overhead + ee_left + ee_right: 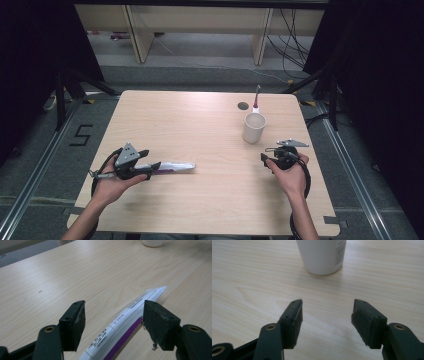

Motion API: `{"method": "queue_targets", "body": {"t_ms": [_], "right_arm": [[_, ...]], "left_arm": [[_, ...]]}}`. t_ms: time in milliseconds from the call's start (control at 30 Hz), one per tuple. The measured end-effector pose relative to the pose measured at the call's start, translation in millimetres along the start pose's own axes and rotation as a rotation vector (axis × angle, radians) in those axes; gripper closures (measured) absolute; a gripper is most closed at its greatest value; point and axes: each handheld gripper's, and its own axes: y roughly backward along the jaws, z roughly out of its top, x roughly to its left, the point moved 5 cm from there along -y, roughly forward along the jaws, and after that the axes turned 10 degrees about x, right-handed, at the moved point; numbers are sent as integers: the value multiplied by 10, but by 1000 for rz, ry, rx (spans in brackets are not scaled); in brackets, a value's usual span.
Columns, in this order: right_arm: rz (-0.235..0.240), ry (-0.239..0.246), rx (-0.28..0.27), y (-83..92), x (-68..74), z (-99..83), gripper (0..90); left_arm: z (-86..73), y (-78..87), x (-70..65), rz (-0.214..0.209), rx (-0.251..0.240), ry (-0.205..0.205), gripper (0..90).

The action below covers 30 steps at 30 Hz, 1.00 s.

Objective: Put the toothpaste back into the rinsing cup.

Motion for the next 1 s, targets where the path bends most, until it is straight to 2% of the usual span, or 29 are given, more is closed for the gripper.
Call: {"method": "queue_targets", "body": {"t_ms": [67, 133, 167, 200, 233, 300, 467, 500, 600, 633, 667, 733, 767, 867, 900, 1000], "right_arm": [[8, 3, -5, -7, 4, 10, 423], [3, 13, 0, 11, 0, 10, 423], [6, 15, -2, 10, -1, 10, 423], [6, 17, 4, 8, -1, 5, 423], [6, 17, 4, 8, -1, 5, 423], [6, 30, 16, 20, -11, -3, 423], [25, 38, 29, 38, -5, -6, 423], [22, 31, 30, 45, -4, -6, 424], [25, 20, 30, 46, -3, -3, 424], [15, 28, 29, 46, -12, -1, 424], [34, 24, 28, 42, -3, 0, 424], [31, 5, 39, 50, 11, -9, 424], [36, 23, 29, 33, 4, -4, 424], [44, 19, 39, 34, 11, -14, 423], [48, 5, 47, 40, 21, -20, 423], [47, -2, 52, 47, 28, -24, 423]], "left_arm": [[32, -8, 20, -8, 42, -22, 348], [59, -10, 54, -13, 108, -76, 353], [82, -21, 67, -14, 121, -94, 357], [122, -24, 91, -40, 190, -154, 365], [122, -24, 91, -40, 190, -154, 368], [162, -27, 120, -65, 260, -228, 369], [252, -37, 152, -142, 421, -389, 385], [265, -44, 158, -161, 455, -431, 386], [299, -92, 139, -221, 533, -489, 395], [322, -115, 143, -241, 569, -522, 400], [327, -138, 136, -247, 582, -523, 412], [351, -205, 139, -253, 628, -579, 434], [354, -237, 131, -256, 653, -581, 442], [361, -348, 120, -263, 719, -625, 466], [361, -398, 112, -265, 739, -635, 474], [362, -486, 94, -273, 768, -652, 493]]}}
